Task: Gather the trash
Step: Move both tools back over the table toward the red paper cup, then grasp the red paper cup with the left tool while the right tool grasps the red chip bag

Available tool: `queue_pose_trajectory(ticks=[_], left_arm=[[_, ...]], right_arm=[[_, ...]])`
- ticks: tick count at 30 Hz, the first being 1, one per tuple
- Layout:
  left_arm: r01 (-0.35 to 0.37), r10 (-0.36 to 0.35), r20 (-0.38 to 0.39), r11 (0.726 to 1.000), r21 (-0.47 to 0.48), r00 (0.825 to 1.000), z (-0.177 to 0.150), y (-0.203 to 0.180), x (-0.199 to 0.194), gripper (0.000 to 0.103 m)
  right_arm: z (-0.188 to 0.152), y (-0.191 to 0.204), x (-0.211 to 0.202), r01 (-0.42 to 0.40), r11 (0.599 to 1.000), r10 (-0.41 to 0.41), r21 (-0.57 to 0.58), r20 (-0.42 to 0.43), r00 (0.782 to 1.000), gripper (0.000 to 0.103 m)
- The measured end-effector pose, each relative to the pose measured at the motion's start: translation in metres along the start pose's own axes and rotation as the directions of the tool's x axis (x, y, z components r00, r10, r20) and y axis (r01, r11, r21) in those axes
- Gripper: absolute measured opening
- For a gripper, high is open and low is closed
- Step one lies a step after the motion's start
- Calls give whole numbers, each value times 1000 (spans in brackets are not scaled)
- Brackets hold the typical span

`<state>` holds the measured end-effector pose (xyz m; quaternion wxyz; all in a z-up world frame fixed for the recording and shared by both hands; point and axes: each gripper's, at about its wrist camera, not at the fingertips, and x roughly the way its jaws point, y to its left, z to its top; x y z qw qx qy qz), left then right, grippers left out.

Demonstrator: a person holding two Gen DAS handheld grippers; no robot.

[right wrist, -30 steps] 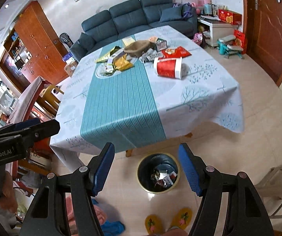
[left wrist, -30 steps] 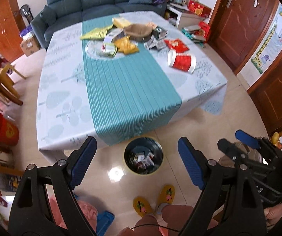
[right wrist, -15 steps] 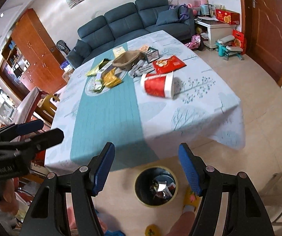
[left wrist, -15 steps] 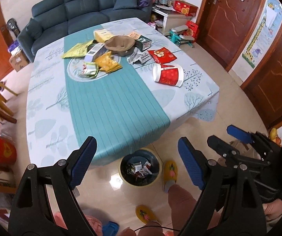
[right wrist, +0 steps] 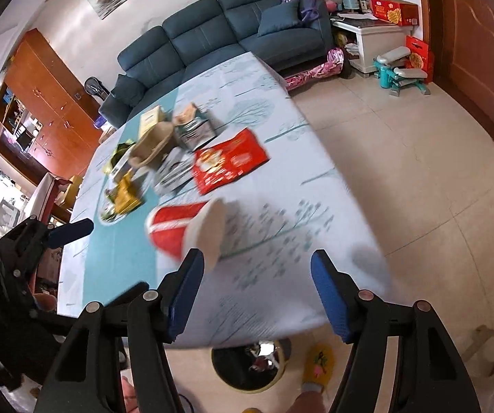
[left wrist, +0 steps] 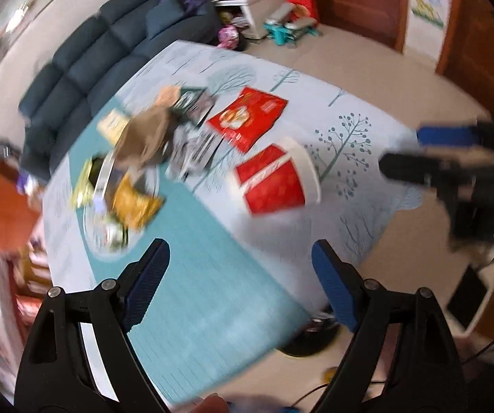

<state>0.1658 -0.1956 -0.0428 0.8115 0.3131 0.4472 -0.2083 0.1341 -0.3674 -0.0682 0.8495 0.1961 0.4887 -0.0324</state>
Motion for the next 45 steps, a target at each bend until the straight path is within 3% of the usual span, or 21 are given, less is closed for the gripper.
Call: queue_pose_trajectory(ticks=[8, 13, 14, 17, 22, 26, 29, 33, 36, 39, 45], left_arm=[[-45, 52, -25, 970, 238, 998, 35, -32, 58, 83], [-32, 52, -68, 963, 266, 996, 44, -30, 84, 79], [-23, 46, -82, 965, 261, 996, 46, -28, 89, 69], [-21, 46, -106, 974, 226, 993, 52, -17, 98, 61], [59, -52, -155, 997, 42, 987, 63, 18, 105, 58], [98, -118, -183, 988, -117, 976, 65, 46, 111, 56], [131, -185, -192, 956, -264, 964, 63, 72, 113, 56], [157, -250, -168, 889, -431, 954, 56, 103, 110, 55], [161, -283, -149, 823, -544, 947, 43, 123, 105, 55], [147, -297, -141, 766, -626, 944, 31, 137, 106, 55], [128, -311, -136, 697, -706, 941, 11, 143, 99, 55]], right_arm=[[38, -32, 42, -22, 1000, 21, -16, -61, 998, 66], [56, -34, 65, -54, 997, 49, -48, -90, 995, 65], [60, -33, 70, -63, 996, 58, -55, -95, 994, 65], [71, -28, 81, -84, 993, 76, -80, -104, 992, 64], [91, -15, 99, -124, 982, 107, -144, -120, 987, 64], [110, 4, 113, -158, 960, 129, -232, -134, 982, 64], [123, 20, 125, -174, 927, 130, -332, -150, 980, 65], [134, 43, 144, -184, 862, 114, -472, -172, 978, 67], [136, 59, 159, -178, 797, 83, -577, -188, 979, 68], [132, 67, 173, -183, 747, 53, -640, -217, 975, 68], [117, 74, 196, -156, 679, -8, -717, -220, 975, 67]])
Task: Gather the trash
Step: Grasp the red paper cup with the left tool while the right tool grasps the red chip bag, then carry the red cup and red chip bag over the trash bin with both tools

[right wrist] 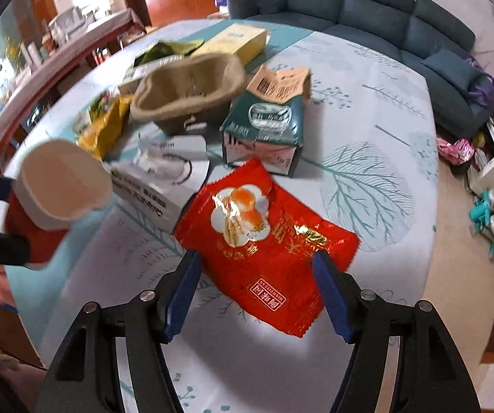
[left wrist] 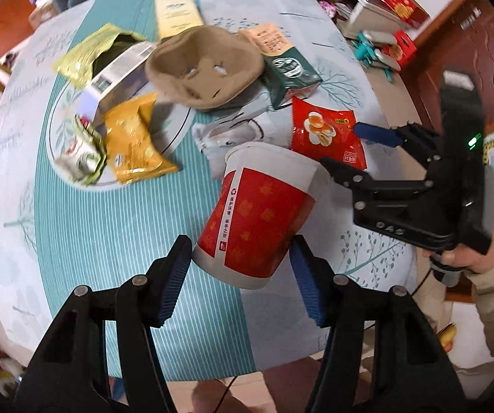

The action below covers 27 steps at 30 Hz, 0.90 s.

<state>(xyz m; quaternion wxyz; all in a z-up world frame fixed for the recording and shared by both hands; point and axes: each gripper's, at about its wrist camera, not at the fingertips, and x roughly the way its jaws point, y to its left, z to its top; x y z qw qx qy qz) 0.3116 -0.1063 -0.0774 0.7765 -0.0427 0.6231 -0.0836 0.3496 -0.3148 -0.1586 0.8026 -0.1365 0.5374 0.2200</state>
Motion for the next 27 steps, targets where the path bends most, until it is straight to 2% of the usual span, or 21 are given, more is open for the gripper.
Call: queue_pose_trajectory(ticks=[1, 3, 4, 5, 8, 16, 19, 23, 27], left_arm=[[-1, 1, 1, 1000, -6, 1000, -1, 1, -1, 55], [-4, 4, 4, 1000, -11, 1000, -3, -1, -3, 55], [-4, 4, 5, 1000, -14, 1000, -4, 0, -4, 55], [-3, 3, 5, 1000, -16, 1000, -6, 0, -6, 55], [-5, 5, 10, 1000, -19, 1000, -12, -2, -9, 55], [13, -13, 18, 1000, -6, 1000, -32, 2, -23, 55], [28, -29, 31, 1000, 10, 999, -42, 6, -33, 55], [56, -58, 38, 997, 51, 998, -57, 14, -46, 55], [82, -88, 42, 989, 123, 995, -80, 23, -61, 55]], right_arm=[[0, 2, 2, 10, 1000, -10, -8, 2, 1000, 64], [1, 4, 3, 11, 1000, -11, 0, 17, 1000, 45], [2, 4, 2, 9, 1000, -9, 11, 20, 1000, 29], [2, 3, 2, 10, 1000, -10, 25, 17, 1000, 22], [2, -1, -2, -11, 996, 9, 91, 20, 1000, 10], [-26, 19, -49, -90, 958, 73, 274, 70, 995, 6], [-45, 41, -72, -99, 937, 73, 334, 90, 993, 6], [-75, 78, -104, -116, 892, 61, 438, 137, 989, 5], [-101, 127, -137, -111, 843, 13, 526, 187, 982, 5]])
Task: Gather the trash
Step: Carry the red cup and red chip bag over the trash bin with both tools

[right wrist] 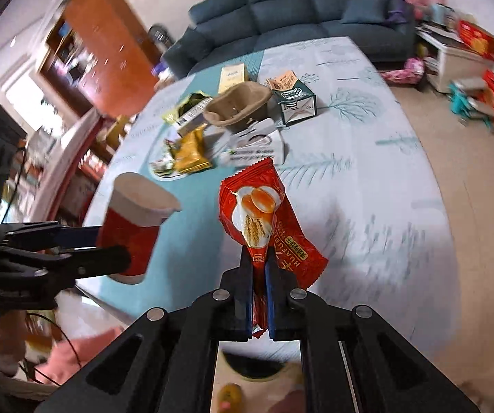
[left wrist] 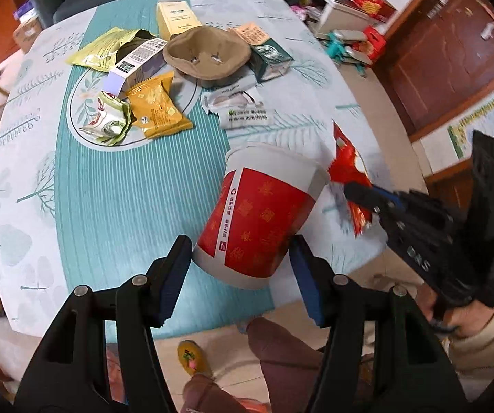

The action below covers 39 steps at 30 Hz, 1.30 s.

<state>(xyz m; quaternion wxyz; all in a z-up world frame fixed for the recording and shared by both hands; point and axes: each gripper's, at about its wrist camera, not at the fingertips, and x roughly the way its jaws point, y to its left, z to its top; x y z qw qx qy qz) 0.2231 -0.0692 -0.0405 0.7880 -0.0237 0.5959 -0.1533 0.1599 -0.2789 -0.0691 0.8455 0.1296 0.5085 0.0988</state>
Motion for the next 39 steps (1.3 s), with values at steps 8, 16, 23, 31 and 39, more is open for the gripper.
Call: queue_pose_trajectory(ticks=[8, 16, 23, 31, 39], left_arm=[[44, -53, 57, 989, 144, 997, -62, 10, -55, 55], [90, -102, 45, 970, 227, 994, -135, 24, -86, 55], [98, -107, 22, 962, 254, 994, -176, 29, -97, 55], [71, -63, -40, 969, 235, 997, -203, 24, -68, 56], [36, -12, -100, 971, 236, 995, -232, 15, 12, 56]], right_arm=[[-85, 66, -46, 15, 991, -25, 133, 74, 997, 5], [-164, 120, -73, 17, 975, -36, 221, 81, 996, 5], [-199, 133, -73, 16, 968, -21, 250, 19, 1000, 5], [-224, 101, -33, -16, 948, 36, 317, -58, 998, 5], [-266, 42, 40, -16, 896, 63, 444, -93, 994, 5]])
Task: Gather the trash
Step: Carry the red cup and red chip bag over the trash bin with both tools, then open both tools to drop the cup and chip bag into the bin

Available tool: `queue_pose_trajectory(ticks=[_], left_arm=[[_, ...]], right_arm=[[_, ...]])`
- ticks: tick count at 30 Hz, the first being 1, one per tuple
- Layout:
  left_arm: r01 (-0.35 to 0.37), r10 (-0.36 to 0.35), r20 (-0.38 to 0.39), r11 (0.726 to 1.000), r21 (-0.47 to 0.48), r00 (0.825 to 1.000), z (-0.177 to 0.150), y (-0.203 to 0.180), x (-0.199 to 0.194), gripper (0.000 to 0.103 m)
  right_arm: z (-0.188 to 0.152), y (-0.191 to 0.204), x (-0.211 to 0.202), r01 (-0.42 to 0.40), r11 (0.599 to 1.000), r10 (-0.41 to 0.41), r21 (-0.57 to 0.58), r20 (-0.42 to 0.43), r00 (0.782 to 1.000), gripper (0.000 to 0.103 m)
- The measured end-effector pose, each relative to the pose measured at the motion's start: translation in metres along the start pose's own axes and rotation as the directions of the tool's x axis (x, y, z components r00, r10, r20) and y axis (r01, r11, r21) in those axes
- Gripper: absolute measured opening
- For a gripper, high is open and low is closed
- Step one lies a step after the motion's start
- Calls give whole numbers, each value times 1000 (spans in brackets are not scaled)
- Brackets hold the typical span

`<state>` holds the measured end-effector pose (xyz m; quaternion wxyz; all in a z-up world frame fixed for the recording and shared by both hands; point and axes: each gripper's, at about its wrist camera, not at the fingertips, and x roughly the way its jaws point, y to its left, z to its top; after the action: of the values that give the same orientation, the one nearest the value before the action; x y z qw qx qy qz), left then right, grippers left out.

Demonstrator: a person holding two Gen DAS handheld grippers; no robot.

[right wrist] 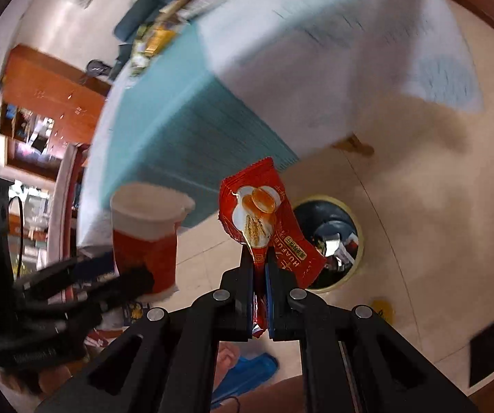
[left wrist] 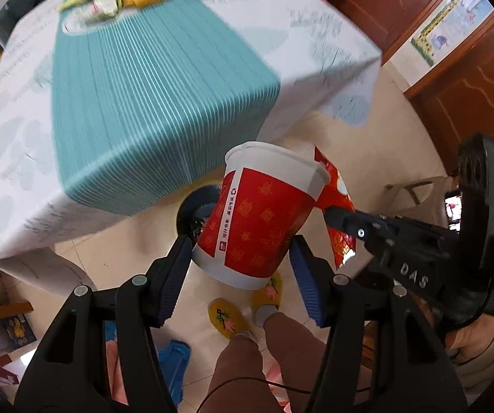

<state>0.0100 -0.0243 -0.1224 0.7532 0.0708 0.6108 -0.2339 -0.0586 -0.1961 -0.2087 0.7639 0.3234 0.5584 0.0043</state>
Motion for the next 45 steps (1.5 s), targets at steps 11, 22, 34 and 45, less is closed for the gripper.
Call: queue_pose_trajectory(ticks=[11, 22, 34, 45], left_arm=[[-34, 27, -96, 997, -73, 995, -24, 2, 145, 56], [-82, 67, -134, 990, -112, 989, -25, 13, 272, 57], [-125, 107, -150, 985, -116, 983, -28, 29, 326, 62], [-204, 177, -139, 955, -214, 974, -40, 61, 317, 79]], right_arm=[[-22, -92, 105, 19, 995, -16, 101, -31, 999, 5], [-34, -151, 194, 33, 991, -27, 128, -47, 999, 5], [-31, -169, 214, 39, 990, -36, 138, -25, 999, 5], [-23, -152, 245, 40, 994, -36, 98, -46, 998, 5]])
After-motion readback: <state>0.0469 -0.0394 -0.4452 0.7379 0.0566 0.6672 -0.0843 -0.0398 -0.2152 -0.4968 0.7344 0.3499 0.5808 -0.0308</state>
